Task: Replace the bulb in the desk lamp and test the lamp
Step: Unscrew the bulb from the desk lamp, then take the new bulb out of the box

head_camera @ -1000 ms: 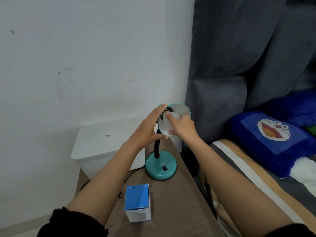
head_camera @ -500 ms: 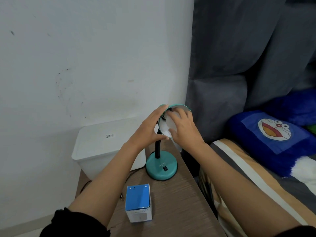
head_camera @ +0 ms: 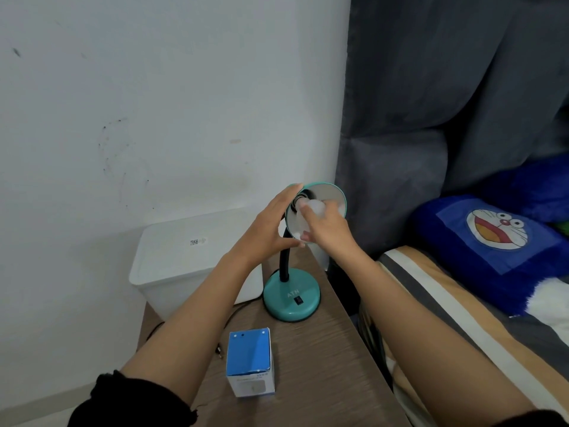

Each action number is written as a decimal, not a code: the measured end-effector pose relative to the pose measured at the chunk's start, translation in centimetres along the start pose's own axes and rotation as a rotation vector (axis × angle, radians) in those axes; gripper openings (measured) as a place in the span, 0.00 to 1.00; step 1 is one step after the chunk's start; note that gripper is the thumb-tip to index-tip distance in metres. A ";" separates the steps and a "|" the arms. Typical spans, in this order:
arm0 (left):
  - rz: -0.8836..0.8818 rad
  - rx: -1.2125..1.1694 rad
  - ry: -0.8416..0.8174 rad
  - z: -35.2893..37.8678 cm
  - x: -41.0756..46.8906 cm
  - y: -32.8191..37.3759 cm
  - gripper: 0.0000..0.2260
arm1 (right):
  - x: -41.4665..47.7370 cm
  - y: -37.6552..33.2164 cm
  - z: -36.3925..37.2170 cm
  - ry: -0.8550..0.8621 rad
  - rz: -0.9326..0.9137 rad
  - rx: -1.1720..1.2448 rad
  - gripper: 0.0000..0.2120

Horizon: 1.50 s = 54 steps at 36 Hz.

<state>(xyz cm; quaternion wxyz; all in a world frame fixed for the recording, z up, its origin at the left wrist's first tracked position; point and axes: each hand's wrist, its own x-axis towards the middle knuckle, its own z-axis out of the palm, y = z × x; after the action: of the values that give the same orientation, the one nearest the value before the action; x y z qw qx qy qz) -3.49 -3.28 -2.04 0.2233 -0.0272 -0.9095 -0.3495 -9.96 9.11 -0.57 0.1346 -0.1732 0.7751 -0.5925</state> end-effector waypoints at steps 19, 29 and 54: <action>0.006 -0.006 -0.018 -0.2 -0.1 0.3 0.46 | -0.8 1.0 -2.3 0.126 -0.374 -0.437 0.25; -0.014 0.067 -0.035 -0.1 -0.5 1.3 0.45 | -3.8 2.6 -3.0 0.188 -0.299 -0.185 0.22; -0.541 0.137 -0.330 1.0 -20.3 -1.7 0.48 | -15.5 17.6 2.3 -0.013 0.109 -0.222 0.24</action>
<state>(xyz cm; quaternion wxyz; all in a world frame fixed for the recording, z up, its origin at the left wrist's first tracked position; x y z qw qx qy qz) 14.00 -1.77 -12.40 -0.0270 0.1742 -0.9292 -0.3249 3.13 17.91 -18.15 0.1518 -0.1484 0.8433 -0.4937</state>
